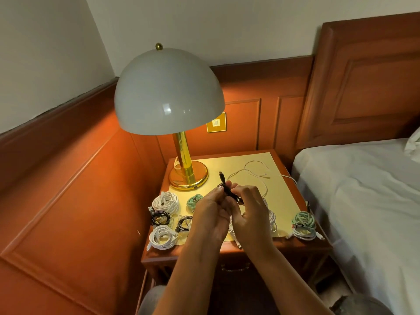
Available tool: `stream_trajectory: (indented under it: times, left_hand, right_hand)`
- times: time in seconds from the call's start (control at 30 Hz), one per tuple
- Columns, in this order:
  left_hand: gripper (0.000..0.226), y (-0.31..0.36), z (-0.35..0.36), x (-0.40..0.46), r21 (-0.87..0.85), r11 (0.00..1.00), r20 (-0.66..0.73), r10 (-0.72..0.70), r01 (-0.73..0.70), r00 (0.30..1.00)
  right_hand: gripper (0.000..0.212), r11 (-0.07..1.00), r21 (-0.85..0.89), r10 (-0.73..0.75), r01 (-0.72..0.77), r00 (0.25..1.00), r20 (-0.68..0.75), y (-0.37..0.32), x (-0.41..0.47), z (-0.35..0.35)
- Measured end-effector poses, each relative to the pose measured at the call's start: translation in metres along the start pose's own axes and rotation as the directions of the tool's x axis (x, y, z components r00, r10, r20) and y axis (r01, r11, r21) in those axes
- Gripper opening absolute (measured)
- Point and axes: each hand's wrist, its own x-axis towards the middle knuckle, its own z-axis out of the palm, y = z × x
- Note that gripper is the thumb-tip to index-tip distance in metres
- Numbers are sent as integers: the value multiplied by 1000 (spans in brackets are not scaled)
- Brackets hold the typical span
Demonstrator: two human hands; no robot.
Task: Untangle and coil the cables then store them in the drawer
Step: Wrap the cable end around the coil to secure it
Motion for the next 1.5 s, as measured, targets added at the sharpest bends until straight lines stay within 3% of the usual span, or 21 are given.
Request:
stream_trajectory:
  times: [0.23,0.37,0.47,0.63,0.83,0.9,0.97,1.03,1.1,1.23,1.33,1.5]
  left_hand:
    - [16,-2,-1,5,114,993,-29,31,-27,999]
    - [23,-6,-2,4,324,942,8,85,-83,996]
    - [26,-9,-5,4,536,823,86,170,-189,982]
    - [20,-15,-11,6,736,561,184,371,-378,910]
    - [23,-18,-16,1,779,388,189,603,-492,775]
    - [21,-9,-22,-1,820,274,221,657,-502,720]
    - [16,2,-25,0,870,188,283,566,-456,774]
    - [30,10,-22,4,893,297,245,310,-339,918]
    - [50,15,-18,8,875,426,201,108,-228,974]
    - [28,20,-19,13,775,557,273,129,-297,953]
    - [20,14,-21,13,751,551,303,201,-364,931]
    - [16,12,-24,10,824,288,422,265,-488,867]
  right_hand:
    - [22,995,2,103,-103,995,-10,0,-3,0]
    - [17,989,31,144,-144,989,-13,5,-6,-3]
    - [14,980,73,186,-184,982,-33,5,-7,-4]
    - [6,957,152,260,-247,962,-79,-4,-9,-4]
    - [17,942,177,305,-284,946,-111,-3,-5,-11]
    - [15,904,234,384,-358,921,-73,-2,2,-21]
    - [14,854,301,442,-425,897,15,-3,7,-29]
    - [14,814,351,454,-462,884,111,-7,9,-33]
    - [13,792,371,453,-485,874,176,-12,9,-35]
    - [15,778,358,464,-516,856,227,-14,11,-40]
    - [16,773,353,467,-527,849,245,-15,15,-43]
    - [15,761,356,470,-542,839,274,-15,19,-49]
